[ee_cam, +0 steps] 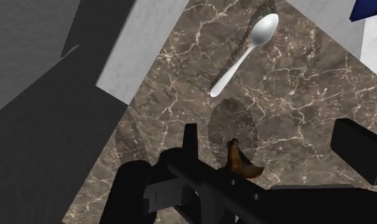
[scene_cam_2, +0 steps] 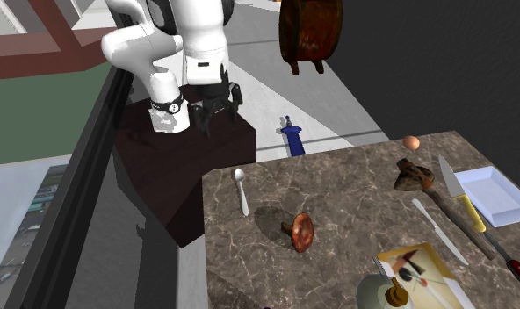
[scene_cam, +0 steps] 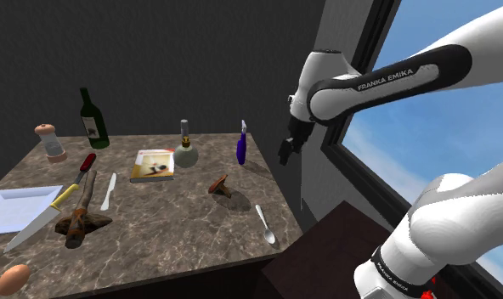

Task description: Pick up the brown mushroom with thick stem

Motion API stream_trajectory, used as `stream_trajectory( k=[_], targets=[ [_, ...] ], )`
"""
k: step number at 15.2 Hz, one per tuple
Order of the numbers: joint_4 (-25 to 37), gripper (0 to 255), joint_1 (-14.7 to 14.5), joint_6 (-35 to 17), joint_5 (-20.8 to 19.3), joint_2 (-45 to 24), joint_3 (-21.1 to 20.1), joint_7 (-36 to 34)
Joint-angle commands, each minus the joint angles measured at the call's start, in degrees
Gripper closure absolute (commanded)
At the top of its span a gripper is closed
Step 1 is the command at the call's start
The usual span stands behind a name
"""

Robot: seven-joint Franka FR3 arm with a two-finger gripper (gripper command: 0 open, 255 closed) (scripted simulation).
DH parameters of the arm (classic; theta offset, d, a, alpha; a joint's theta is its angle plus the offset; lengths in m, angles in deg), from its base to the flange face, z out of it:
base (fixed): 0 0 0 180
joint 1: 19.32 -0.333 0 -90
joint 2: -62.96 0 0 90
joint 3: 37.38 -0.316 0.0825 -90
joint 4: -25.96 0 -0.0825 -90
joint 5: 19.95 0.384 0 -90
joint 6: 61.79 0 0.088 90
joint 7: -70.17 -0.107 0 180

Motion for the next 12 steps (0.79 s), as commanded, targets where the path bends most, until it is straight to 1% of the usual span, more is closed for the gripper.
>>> stream_trajectory(
  k=[1,4,7,9,12],
  targets=[
    [0.19,0,-0.04,-5.29,-0.51,-4.26,-0.43,-0.01],
    [0.88,0,0.11,-13.07,-1.78,-11.33,-1.23,-0.52],
    [2.55,0,0.56,-20.26,-4.01,-18.81,-2.09,-1.73],
    [4.18,0,0.95,-24.59,-6.32,-23.91,-2.59,-3.15],
    [7.44,0,1.11,-30.25,-11.36,-31.61,-2.62,-6.48]
  ],
)
